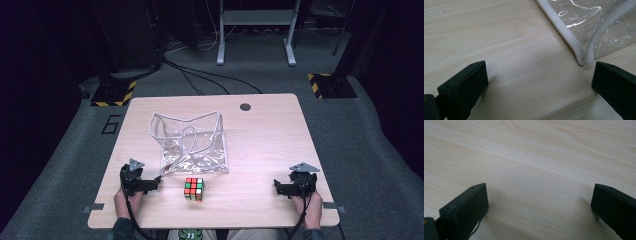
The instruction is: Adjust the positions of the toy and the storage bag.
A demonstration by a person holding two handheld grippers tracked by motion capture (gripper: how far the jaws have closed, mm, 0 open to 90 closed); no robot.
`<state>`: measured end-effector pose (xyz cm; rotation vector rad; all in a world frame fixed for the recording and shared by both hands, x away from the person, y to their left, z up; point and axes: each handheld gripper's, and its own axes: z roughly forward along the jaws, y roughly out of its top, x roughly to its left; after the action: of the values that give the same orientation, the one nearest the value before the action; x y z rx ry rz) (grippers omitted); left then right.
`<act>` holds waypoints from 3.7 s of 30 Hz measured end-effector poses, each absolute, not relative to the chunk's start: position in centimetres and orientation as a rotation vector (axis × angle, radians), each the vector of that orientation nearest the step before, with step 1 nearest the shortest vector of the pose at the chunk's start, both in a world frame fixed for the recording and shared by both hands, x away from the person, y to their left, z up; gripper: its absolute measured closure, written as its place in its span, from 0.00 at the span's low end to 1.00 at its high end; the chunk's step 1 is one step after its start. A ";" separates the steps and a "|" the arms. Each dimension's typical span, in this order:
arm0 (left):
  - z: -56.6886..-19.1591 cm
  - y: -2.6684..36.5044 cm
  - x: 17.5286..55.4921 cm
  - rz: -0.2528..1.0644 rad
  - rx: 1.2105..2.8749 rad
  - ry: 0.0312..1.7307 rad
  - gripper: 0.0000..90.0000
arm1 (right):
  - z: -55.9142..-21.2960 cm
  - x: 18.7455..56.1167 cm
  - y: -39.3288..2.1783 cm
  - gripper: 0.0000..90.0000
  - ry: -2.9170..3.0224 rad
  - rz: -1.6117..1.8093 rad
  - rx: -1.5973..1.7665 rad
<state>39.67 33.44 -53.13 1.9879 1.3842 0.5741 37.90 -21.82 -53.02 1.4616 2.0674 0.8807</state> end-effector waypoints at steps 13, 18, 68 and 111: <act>-53.1 33.3 39.4 0.588 1.972 1.412 0.01 | -53.0 37.9 -21.8 0.01 2.067 0.881 1.460; -53.0 33.8 38.9 0.520 1.945 1.379 0.00 | -53.0 37.9 -21.8 0.01 2.061 0.880 1.465; -48.5 24.5 35.2 0.283 1.917 1.012 0.03 | -53.0 37.9 -21.9 0.03 2.055 0.883 1.463; -50.8 20.3 34.9 0.272 2.113 0.927 0.33 | -53.0 37.9 -22.0 0.04 2.044 0.881 1.470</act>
<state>34.92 20.25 -50.82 2.1132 0.9266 0.2722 37.85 -21.96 -52.98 1.4697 2.0440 0.8811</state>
